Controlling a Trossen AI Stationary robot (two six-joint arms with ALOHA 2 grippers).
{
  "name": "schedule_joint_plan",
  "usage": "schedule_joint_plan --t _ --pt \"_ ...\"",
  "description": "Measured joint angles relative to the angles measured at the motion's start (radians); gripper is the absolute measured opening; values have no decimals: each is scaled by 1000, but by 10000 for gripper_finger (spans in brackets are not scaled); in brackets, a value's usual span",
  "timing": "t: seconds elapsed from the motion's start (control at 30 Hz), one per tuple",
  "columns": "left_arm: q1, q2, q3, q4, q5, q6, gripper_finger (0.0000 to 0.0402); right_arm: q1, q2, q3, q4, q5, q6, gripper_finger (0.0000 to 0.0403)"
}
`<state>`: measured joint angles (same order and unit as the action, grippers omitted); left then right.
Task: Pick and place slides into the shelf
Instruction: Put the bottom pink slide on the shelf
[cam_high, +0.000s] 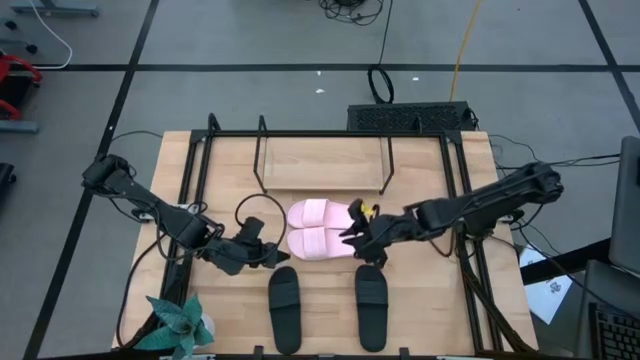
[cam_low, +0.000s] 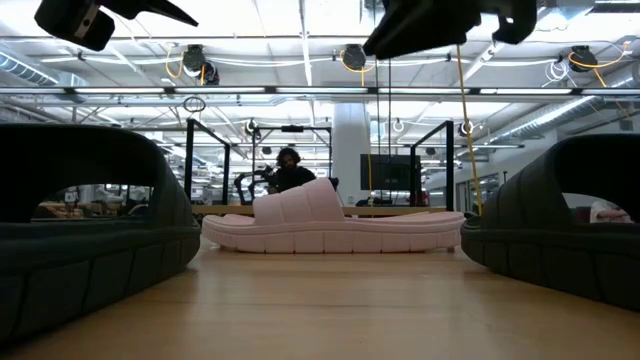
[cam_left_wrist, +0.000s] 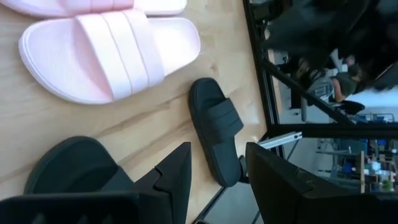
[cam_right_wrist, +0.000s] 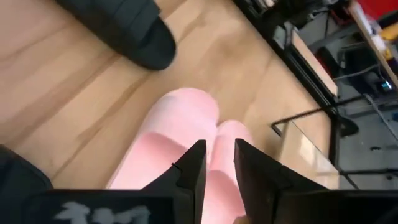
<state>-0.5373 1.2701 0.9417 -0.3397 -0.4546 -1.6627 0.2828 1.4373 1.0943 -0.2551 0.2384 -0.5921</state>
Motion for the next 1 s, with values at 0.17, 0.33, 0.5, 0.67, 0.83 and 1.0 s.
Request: schedule_joint_plan --t 0.17,0.33,0.5,0.67,0.83,1.0 --pt "0 0 0 -3 -6 3 147 7 23 0 27 -7 -4 75" --pt "0 0 0 -3 -31 4 147 5 22 0 40 -7 -4 75" --pt "0 0 0 -4 -40 12 147 5 27 0 35 -62 1 75" --pt "0 0 0 -9 -44 13 147 7 74 0 49 -59 -5 75" --pt "0 0 0 -10 -44 13 147 14 161 0 71 -18 -126 75" --pt "-1 0 0 -9 -43 13 147 37 252 0 139 163 -353 75"
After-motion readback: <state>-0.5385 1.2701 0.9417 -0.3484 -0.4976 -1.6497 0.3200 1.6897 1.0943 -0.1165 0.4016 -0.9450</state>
